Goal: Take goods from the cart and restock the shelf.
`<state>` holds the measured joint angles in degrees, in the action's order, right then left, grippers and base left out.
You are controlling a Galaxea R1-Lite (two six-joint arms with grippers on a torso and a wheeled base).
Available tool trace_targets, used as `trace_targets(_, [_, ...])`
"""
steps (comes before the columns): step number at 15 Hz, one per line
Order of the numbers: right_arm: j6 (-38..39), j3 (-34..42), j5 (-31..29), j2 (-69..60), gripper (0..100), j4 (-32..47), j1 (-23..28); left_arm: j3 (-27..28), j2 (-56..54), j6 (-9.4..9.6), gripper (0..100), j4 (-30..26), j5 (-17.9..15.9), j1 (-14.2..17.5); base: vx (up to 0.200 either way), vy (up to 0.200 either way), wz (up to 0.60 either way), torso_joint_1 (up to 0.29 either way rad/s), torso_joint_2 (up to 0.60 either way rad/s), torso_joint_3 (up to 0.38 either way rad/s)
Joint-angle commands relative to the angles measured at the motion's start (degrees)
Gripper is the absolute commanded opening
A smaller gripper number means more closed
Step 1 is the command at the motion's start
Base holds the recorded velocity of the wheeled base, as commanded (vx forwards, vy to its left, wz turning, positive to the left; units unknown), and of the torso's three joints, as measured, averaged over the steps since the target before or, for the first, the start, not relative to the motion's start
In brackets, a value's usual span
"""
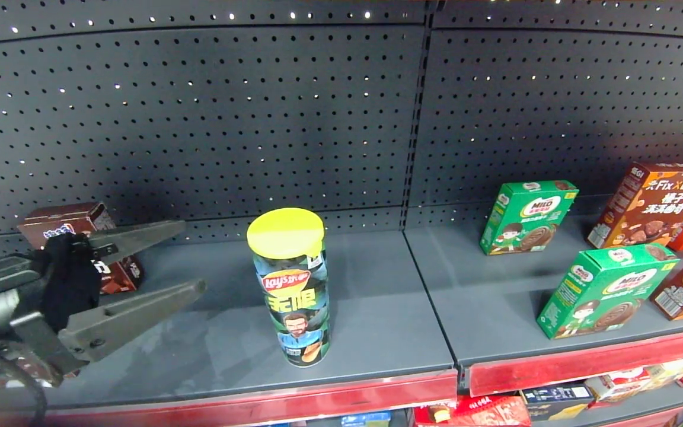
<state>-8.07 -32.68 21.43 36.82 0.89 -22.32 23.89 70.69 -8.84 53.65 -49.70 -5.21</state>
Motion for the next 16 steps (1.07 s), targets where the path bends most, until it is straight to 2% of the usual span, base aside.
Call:
trace_targets(1, [0.0, 0.0, 0.0, 0.0, 0, 0.0, 0.0, -0.3, -8.1, -4.08, 100, -0.6, 3.6, 2.6, 0.0, 0.0, 0.0, 0.0, 0.0, 0.0])
trace_targets(2, [0.1, 0.1, 0.0, -0.1, 0, -0.1, 0.0, -0.6, -10.9, -6.1, 100, -1.2, 5.4, 4.8, 0.0, 0.0, 0.0, 0.0, 0.0, 0.0])
trace_targets(3, [0.2, 0.1, 0.0, -0.1, 0, -0.1, 0.0, -1.0, -12.2, -6.28, 100, -1.8, 5.6, 6.3, 0.0, 0.0, 0.0, 0.0, 0.0, 0.0])
trace_targets(4, [0.2, 0.1, 0.0, -0.1, 0, -0.1, 0.0, -1.0, -12.2, -6.28, 100, -1.8, 5.6, 6.3, 0.0, 0.0, 0.0, 0.0, 0.0, 0.0])
trace_targets(5, [0.4, 0.9, 0.0, -0.4, 0, -0.4, 0.0, -2.8, -19.0, -6.37, 100, -6.5, 6.7, 10.5, 0.0, 0.0, 0.0, 0.0, 0.0, 0.0])
trace_targets(6, [0.4, 1.4, 0.0, -0.9, 0, -0.5, 0.0, -2.4, -23.5, -6.37, 100, -12.3, 10.5, 11.7, 0.0, 0.0, 0.0, 0.0, 0.0, 0.0])
trace_targets(7, [0.4, 1.7, 0.0, -1.0, 0, -0.5, 0.0, -2.2, -25.1, -6.28, 100, -15.0, 12.4, 12.1, 0.0, 0.0, 0.0, 0.0, 0.0, 0.0])
trace_targets(8, [1.0, 1.6, 0.0, -1.6, 0, -0.5, 0.0, -1.8, -30.1, -5.75, 100, -22.3, 17.6, 12.4, 0.0, 0.0, 0.0, 0.0, 0.0, 0.0])
trace_targets(11, [1.1, 1.0, 0.0, -2.2, 0, -0.6, 0.0, -2.2, -38.7, -4.96, 100, -34.8, 24.3, 14.8, 0.0, 0.0, 0.0, 0.0, 0.0, 0.0])
trace_targets(12, [1.1, 1.3, 0.0, -2.8, 0, -0.6, 0.0, -2.4, -42.8, -4.87, 100, -40.4, 28.5, 15.1, 0.0, 0.0, 0.0, 0.0, 0.0, 0.0])
trace_targets(14, [1.3, 2.2, 0.0, -4.4, 0, -0.5, 0.0, -2.4, -48.3, -4.78, 100, -47.1, 34.1, 15.6, 0.0, 0.0, 0.0, 0.0, 0.0, 0.0])
trace_targets(16, [1.3, 2.4, -0.1, -5.1, 0, -0.5, 0.0, -2.5, -52.8, -2.41, 100, -51.8, 40.4, 16.2, 0.0, 0.0, 0.0, 0.0, 0.0, 0.0])
